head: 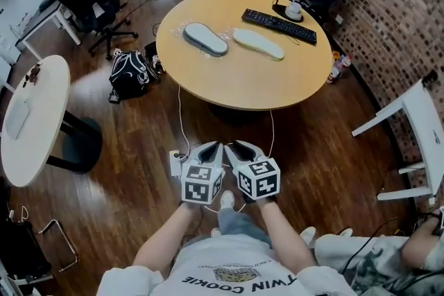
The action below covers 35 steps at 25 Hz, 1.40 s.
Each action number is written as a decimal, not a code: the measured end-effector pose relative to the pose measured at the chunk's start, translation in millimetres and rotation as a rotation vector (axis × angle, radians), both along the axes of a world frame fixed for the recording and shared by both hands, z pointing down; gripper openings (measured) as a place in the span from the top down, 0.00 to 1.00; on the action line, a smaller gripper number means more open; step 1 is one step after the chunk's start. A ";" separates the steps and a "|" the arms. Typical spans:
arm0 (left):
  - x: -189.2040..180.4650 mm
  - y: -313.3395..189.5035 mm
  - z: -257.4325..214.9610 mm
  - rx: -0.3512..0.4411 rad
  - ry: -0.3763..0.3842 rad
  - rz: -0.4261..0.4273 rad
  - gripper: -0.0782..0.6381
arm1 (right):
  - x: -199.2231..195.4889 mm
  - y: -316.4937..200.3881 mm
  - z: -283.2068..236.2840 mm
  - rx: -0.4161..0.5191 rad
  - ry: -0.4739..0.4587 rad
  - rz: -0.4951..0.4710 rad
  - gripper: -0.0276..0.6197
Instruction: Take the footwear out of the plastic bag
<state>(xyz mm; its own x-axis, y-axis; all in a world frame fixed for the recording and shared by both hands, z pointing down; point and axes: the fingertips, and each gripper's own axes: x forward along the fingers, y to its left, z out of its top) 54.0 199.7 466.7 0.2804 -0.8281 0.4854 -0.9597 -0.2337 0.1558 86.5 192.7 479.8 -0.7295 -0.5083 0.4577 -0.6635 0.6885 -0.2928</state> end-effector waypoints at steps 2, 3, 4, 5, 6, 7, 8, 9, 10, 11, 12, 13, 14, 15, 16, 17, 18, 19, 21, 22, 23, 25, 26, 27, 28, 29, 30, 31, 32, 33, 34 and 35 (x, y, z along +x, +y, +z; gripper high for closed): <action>2.3 26.7 -2.4 0.005 0.007 -0.009 0.88 | 2.2 27.0 -4.5 -0.001 0.001 -0.005 0.80; 3.6 40.7 -3.5 0.007 0.012 -0.013 0.88 | 3.2 41.5 -6.2 -0.007 -0.003 -0.008 0.80; 4.8 54.4 -4.8 0.009 0.018 -0.016 0.88 | 4.1 55.4 -7.7 -0.013 -0.006 -0.012 0.80; 5.6 67.2 -6.6 0.014 0.023 -0.019 0.88 | 4.8 68.3 -9.5 -0.015 -0.005 -0.015 0.80; 6.0 78.9 -8.9 0.019 0.027 -0.022 0.88 | 5.2 79.8 -11.8 -0.012 -0.001 -0.019 0.80; 6.2 89.8 -11.2 0.024 0.030 -0.026 0.88 | 5.5 90.5 -14.3 -0.006 0.005 -0.024 0.80; 6.5 100.4 -13.2 0.028 0.033 -0.032 0.88 | 5.9 100.8 -16.6 -0.001 0.010 -0.029 0.82; 7.2 110.9 -14.9 0.031 0.035 -0.038 0.88 | 6.7 110.8 -18.3 0.004 0.015 -0.033 0.83; 8.3 121.1 -16.2 0.032 0.037 -0.043 0.88 | 7.9 120.3 -19.3 0.006 0.019 -0.036 0.85; 9.7 130.7 -17.4 0.033 0.037 -0.048 0.88 | 9.4 129.2 -20.1 0.008 0.023 -0.039 0.86; 11.4 139.5 -18.7 0.034 0.036 -0.052 0.88 | 10.9 137.5 -21.1 0.010 0.026 -0.042 0.86; 13.2 147.4 -20.3 0.036 0.034 -0.056 0.88 | 12.5 145.0 -22.9 0.014 0.028 -0.045 0.87; 15.1 154.3 -22.4 0.039 0.033 -0.060 0.88 | 14.1 151.8 -25.4 0.019 0.028 -0.049 0.87; 17.2 160.3 -24.9 0.044 0.030 -0.065 0.88 | 16.0 157.9 -28.4 0.026 0.026 -0.054 0.87; 19.8 165.6 -27.5 0.049 0.028 -0.070 0.88 | 18.5 163.2 -31.5 0.034 0.023 -0.059 0.87; 23.2 170.2 -29.9 0.054 0.026 -0.075 0.88 | 21.7 167.8 -34.5 0.043 0.020 -0.062 0.87; 27.6 174.4 -32.0 0.059 0.024 -0.079 0.88 | 25.9 171.8 -37.1 0.051 0.017 -0.063 0.87; 32.8 178.5 -33.9 0.064 0.022 -0.081 0.88 | 30.7 175.6 -39.3 0.058 0.013 -0.064 0.87; 45.2 186.6 -36.6 0.070 0.016 -0.083 0.88 | 41.7 183.8 -42.6 0.069 0.005 -0.066 0.87; 52.6 190.6 -37.3 0.072 0.013 -0.082 0.88 | 48.6 188.2 -43.9 0.073 0.002 -0.065 0.87; 60.9 194.4 -37.9 0.074 0.011 -0.080 0.88 | 56.9 192.4 -45.1 0.076 -0.001 -0.061 0.87; 79.0 201.5 -39.5 0.078 0.008 -0.079 0.88 | 76.7 199.9 -47.6 0.079 -0.006 -0.051 0.87; 88.0 205.2 -40.9 0.082 0.007 -0.080 0.88 | 86.7 203.4 -49.0 0.081 -0.009 -0.048 0.87; 96.4 209.0 -42.2 0.086 0.004 -0.080 0.88 | 95.8 207.1 -50.3 0.085 -0.011 -0.046 0.87; 104.1 213.1 -43.8 0.090 0.002 -0.079 0.88 | 103.7 211.1 -51.7 0.089 -0.014 -0.043 0.87; 110.8 218.0 -46.0 0.092 0.000 -0.077 0.88 | 110.3 215.6 -53.8 0.092 -0.016 -0.040 0.87; 116.4 224.0 -49.5 0.093 0.001 -0.073 0.88 | 115.4 221.2 -57.0 0.092 -0.016 -0.035 0.87; 120.6 231.2 -54.4 0.092 0.002 -0.070 0.88 | 119.0 227.8 -61.8 0.091 -0.016 -0.032 0.87; 124.0 238.5 -60.3 0.091 0.004 -0.068 0.88 | 121.7 234.8 -68.0 0.089 -0.015 -0.031 0.87; 127.9 244.9 -66.1 0.090 0.005 -0.067 0.88 | 124.8 241.3 -74.6 0.090 -0.014 -0.032 0.87; 133.1 250.1 -70.9 0.091 0.006 -0.066 0.88 | 129.4 246.8 -80.3 0.092 -0.011 -0.034 0.87; 139.4 254.4 -74.6 0.092 0.006 -0.066 0.88 | 135.3 251.5 -84.5 0.096 -0.009 -0.035 0.87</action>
